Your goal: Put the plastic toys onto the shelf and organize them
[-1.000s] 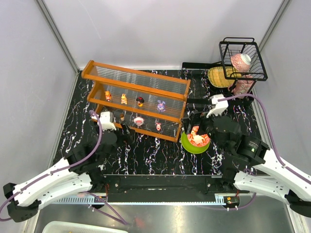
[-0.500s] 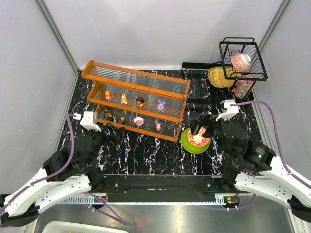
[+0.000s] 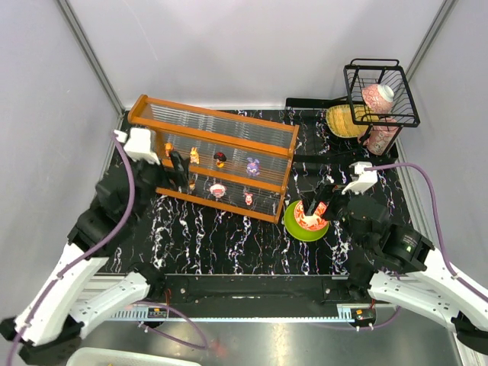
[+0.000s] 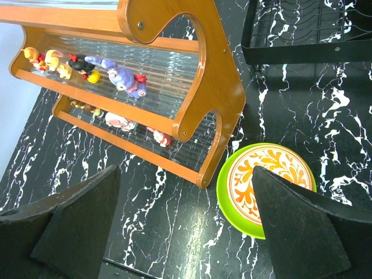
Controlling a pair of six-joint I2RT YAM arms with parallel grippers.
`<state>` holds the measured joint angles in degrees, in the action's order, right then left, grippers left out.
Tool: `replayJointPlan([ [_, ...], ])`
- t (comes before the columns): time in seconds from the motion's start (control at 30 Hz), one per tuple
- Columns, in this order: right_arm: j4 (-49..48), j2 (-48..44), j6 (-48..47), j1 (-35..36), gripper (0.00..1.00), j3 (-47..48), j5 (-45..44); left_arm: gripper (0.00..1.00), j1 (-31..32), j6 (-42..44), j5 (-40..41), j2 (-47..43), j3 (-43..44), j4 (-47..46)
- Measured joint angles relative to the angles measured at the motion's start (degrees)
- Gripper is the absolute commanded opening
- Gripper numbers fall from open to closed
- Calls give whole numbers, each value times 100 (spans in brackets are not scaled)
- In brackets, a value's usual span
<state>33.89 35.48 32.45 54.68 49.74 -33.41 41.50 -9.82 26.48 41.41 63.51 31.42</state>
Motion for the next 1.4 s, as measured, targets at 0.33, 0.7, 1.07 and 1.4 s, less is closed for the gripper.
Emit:
replayJointPlan([
  [0.33,79,-59,-13,-11,100,0,2,99,-3550,-90,-2221,391,299,-232],
  [0.7,157,-61,-22,-560,100,-243,238,99,-3825,-776,-2170,-990,-1355,164],
  [1.07,-63,437,-31,-3493,100,-739,2564,99,-3825,-931,-2192,-1399,-1792,291],
  [1.4,-470,-79,31,-4295,100,-866,3539,99,-3825,-1019,-2173,-1596,-2157,273],
])
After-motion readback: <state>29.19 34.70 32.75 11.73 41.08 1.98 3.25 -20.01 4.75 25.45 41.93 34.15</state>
